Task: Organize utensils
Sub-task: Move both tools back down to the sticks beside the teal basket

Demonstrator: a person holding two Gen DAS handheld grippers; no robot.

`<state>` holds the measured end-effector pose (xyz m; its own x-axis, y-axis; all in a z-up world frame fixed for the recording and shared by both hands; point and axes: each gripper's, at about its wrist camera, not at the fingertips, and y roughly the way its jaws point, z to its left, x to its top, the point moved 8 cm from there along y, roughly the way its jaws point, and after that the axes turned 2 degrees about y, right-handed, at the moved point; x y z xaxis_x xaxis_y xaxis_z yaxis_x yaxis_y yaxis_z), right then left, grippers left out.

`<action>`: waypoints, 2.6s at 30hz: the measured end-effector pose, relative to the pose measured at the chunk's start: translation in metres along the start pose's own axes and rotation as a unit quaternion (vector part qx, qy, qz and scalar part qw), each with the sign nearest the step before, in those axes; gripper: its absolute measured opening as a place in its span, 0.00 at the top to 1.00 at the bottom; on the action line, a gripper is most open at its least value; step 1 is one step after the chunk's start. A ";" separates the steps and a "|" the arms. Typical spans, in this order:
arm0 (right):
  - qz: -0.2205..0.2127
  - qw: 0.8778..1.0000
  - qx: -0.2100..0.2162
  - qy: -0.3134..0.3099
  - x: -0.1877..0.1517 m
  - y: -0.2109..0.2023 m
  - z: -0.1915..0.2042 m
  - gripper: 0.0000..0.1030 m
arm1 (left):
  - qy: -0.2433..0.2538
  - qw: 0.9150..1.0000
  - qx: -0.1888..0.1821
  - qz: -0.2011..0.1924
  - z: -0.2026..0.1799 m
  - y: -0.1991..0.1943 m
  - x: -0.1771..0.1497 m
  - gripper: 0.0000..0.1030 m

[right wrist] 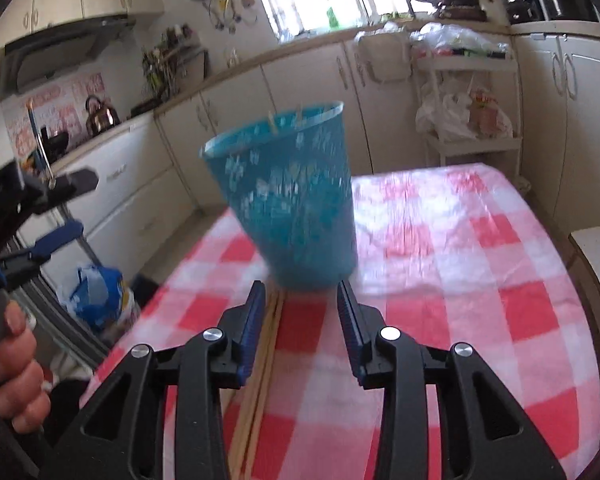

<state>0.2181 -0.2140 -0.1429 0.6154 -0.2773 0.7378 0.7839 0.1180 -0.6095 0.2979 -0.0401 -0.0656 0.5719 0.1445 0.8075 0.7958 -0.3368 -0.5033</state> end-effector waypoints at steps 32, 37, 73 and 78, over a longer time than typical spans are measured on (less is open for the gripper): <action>0.162 0.986 -0.039 -0.022 -0.080 -0.007 -0.011 0.94 | 0.183 0.963 0.052 0.189 -0.020 0.082 -0.114 0.29; 0.150 0.987 -0.041 -0.032 -0.070 0.002 -0.007 0.86 | 0.202 0.958 0.053 0.197 -0.027 0.094 -0.117 0.30; 0.125 0.990 -0.071 0.007 -0.066 -0.001 -0.040 0.93 | 0.218 0.946 -0.027 0.239 -0.030 0.091 -0.122 0.74; 0.123 0.990 -0.073 0.002 -0.065 0.000 -0.040 0.93 | 0.216 0.945 -0.018 0.246 -0.029 0.095 -0.124 0.74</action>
<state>0.1749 -0.2337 -0.2028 0.7861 -0.2618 0.5599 0.5892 0.0436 -0.8068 0.2971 -0.1173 -0.2045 0.7292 -0.4292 0.5330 0.4430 -0.2975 -0.8457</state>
